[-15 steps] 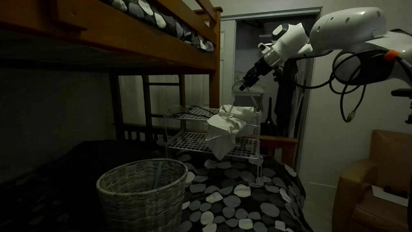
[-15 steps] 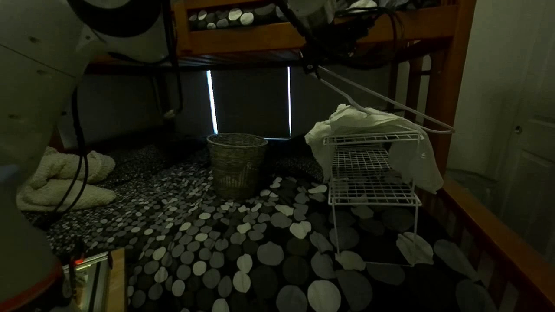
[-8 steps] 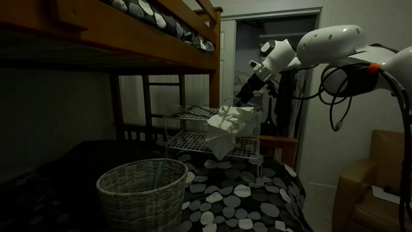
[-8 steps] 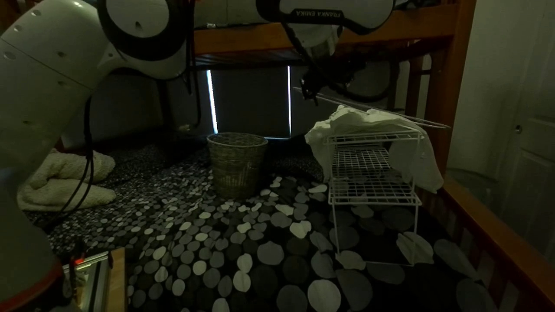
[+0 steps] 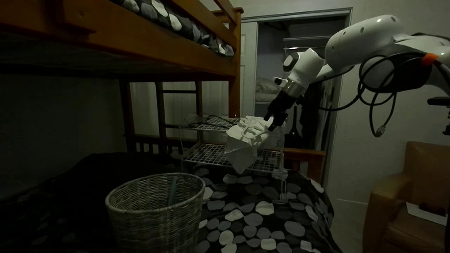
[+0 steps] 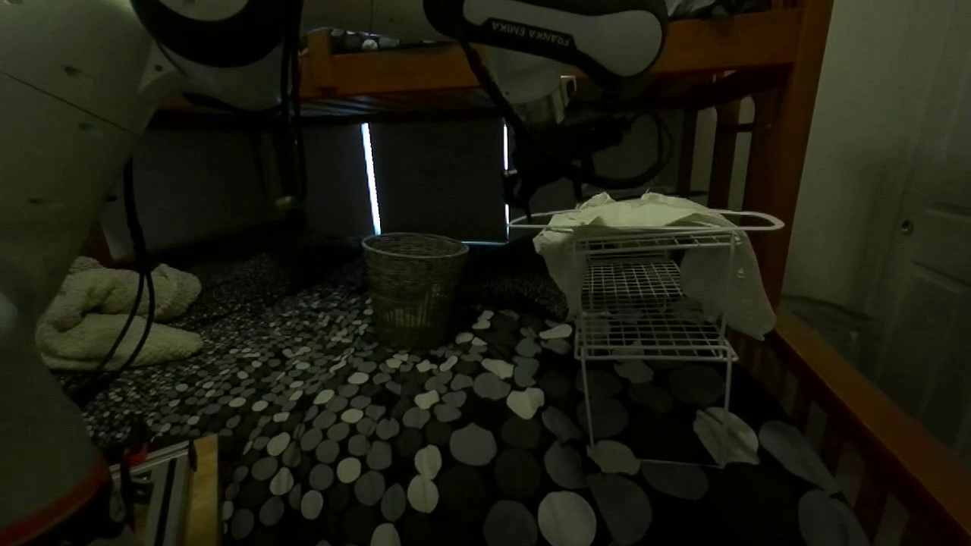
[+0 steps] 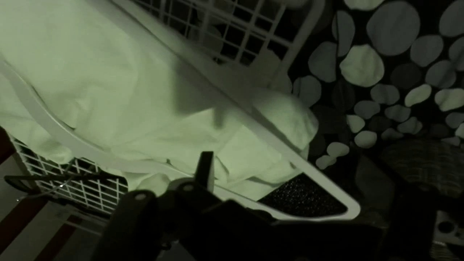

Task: Take the hanger from the second shelf to the top shelf

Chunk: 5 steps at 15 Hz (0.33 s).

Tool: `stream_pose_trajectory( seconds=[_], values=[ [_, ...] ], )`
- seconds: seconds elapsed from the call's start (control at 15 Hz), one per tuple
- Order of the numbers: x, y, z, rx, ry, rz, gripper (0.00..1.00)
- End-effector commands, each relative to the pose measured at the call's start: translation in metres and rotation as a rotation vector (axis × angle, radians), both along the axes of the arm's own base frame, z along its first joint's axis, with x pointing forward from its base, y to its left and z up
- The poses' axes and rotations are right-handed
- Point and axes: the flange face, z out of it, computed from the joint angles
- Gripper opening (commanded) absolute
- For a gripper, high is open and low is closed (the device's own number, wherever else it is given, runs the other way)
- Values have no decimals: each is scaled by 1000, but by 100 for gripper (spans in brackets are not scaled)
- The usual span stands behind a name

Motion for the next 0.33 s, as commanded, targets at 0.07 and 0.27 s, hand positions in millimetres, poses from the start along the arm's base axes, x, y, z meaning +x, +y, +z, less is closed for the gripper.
stream_pose_trajectory(
  seconds=[0.07,0.27],
  values=[
    [-31,-26,44,-52,-94,115,100],
    [-21,-23,51,-35,-135,111,100]
  ],
)
